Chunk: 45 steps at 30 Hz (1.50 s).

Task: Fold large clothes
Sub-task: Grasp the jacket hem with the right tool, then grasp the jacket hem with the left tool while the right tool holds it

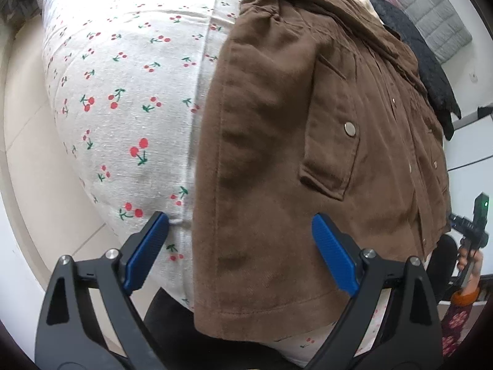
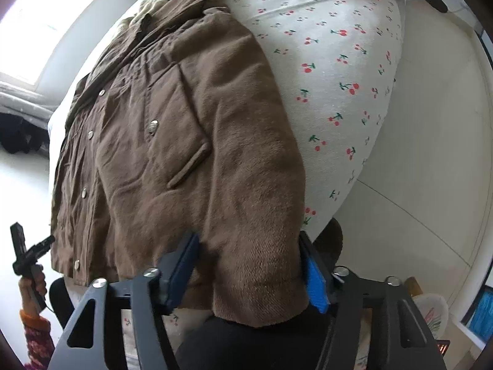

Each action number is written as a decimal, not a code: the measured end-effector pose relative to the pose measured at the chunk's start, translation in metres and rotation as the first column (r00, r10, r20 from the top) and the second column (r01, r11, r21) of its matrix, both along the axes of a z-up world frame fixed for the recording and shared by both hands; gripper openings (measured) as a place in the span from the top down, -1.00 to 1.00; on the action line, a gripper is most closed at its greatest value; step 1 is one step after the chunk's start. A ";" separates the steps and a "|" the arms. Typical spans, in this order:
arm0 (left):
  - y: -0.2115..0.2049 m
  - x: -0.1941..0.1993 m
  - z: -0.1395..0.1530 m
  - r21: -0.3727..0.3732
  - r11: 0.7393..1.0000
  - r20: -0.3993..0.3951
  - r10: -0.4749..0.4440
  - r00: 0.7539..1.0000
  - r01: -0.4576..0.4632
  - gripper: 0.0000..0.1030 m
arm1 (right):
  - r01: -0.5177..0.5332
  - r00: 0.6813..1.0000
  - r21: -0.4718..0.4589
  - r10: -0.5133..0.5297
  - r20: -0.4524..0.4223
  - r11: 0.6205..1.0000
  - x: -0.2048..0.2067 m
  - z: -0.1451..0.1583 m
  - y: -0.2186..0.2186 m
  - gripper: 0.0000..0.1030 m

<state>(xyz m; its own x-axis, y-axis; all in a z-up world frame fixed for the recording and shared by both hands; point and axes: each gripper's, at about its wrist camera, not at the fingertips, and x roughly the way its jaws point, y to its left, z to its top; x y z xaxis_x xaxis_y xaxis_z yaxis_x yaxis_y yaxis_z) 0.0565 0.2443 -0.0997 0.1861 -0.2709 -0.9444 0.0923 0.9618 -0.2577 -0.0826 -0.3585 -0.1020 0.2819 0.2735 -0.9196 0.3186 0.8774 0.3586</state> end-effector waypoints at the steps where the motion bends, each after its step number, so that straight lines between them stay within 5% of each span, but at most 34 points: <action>1: 0.002 0.001 0.001 -0.011 1.000 -0.005 -0.001 1.000 0.001 -0.82 | -0.005 1.000 -0.007 0.005 0.007 1.000 -0.001 0.003 0.001 0.00; 6: 0.015 0.003 0.003 -0.028 0.999 -0.010 0.031 0.999 -0.031 -0.76 | -0.013 1.000 -0.013 0.013 0.024 1.000 -0.002 0.010 0.002 0.37; 14: 0.014 -0.009 -0.001 -0.097 0.995 -0.061 0.001 0.998 -0.007 -0.69 | 0.042 0.999 0.124 -0.044 0.018 0.991 -0.005 0.003 -0.016 0.34; 20: -0.006 -0.025 0.002 -0.093 0.993 -0.069 -0.082 0.994 0.076 -0.51 | 0.049 0.999 0.127 -0.046 -0.024 0.991 -0.001 -0.011 -0.022 0.27; 22: -0.009 -0.029 0.004 -0.056 0.995 -0.068 -0.091 0.994 0.087 -0.20 | 0.027 1.000 0.107 -0.025 -0.017 0.994 0.000 -0.009 -0.016 0.27; 24: -0.007 -0.031 0.008 -0.060 0.995 -0.063 -0.081 0.995 0.077 0.09 | 0.010 1.000 0.089 -0.010 -0.005 0.996 0.000 -0.007 -0.012 0.51; 25: -0.004 -0.031 0.010 -0.071 0.995 -0.062 -0.071 0.996 0.067 0.31 | 0.005 1.000 0.090 -0.006 0.007 0.996 -0.001 -0.004 -0.011 0.58; 28: 0.004 -0.031 0.021 -0.161 0.987 -0.075 -0.017 0.997 0.005 0.52 | 0.007 0.997 0.106 -0.015 0.071 0.994 -0.006 0.010 -0.010 0.73; 34: 0.000 -0.023 0.068 -0.276 0.961 0.073 0.039 0.997 -0.018 0.61 | -0.014 0.961 0.119 -0.020 0.277 0.993 -0.004 0.066 -0.007 0.78; 38: -0.002 -0.010 0.103 -0.325 0.946 0.184 0.084 0.979 -0.020 0.69 | -0.023 0.924 0.033 0.009 0.382 0.999 0.016 0.111 0.004 0.79; 45: -0.022 0.040 0.149 -0.302 0.953 0.340 0.101 0.935 0.007 0.72 | -0.003 0.883 -0.032 0.017 0.469 0.999 0.067 0.161 0.007 0.80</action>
<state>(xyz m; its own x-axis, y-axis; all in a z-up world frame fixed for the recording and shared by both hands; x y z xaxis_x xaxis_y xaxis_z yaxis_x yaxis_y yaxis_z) 0.0970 0.2219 0.0493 0.5071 -0.5086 -0.6958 0.1846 0.8527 -0.4887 -0.0154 -0.3512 0.0591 0.6795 0.2538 -0.6883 0.1106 0.8921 0.4381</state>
